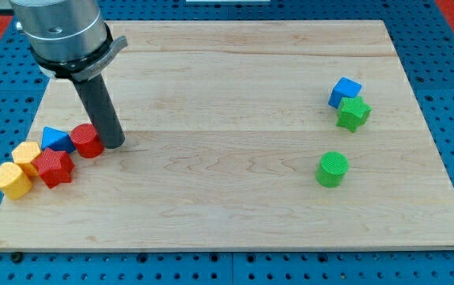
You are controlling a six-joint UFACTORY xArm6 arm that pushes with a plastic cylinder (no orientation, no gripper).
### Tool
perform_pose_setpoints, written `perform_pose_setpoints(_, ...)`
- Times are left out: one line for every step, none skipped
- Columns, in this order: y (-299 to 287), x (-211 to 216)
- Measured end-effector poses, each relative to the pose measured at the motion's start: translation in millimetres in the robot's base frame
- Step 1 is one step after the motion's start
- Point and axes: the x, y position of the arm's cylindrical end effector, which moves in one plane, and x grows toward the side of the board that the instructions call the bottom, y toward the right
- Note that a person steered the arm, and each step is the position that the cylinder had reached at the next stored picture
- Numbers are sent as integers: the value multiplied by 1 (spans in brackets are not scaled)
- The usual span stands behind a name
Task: Keep the green circle diagonally bottom right to red star
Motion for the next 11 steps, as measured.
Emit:
perform_pose_setpoints(120, 9)
perform_pose_setpoints(222, 8)
perform_pose_setpoints(306, 7)
perform_pose_setpoints(353, 20)
perform_pose_setpoints(353, 66)
perform_pose_setpoints(307, 65)
perform_pose_setpoints(281, 65)
perform_pose_setpoints(291, 59)
perform_pose_setpoints(303, 44)
perform_pose_setpoints(285, 44)
perform_pose_setpoints(242, 44)
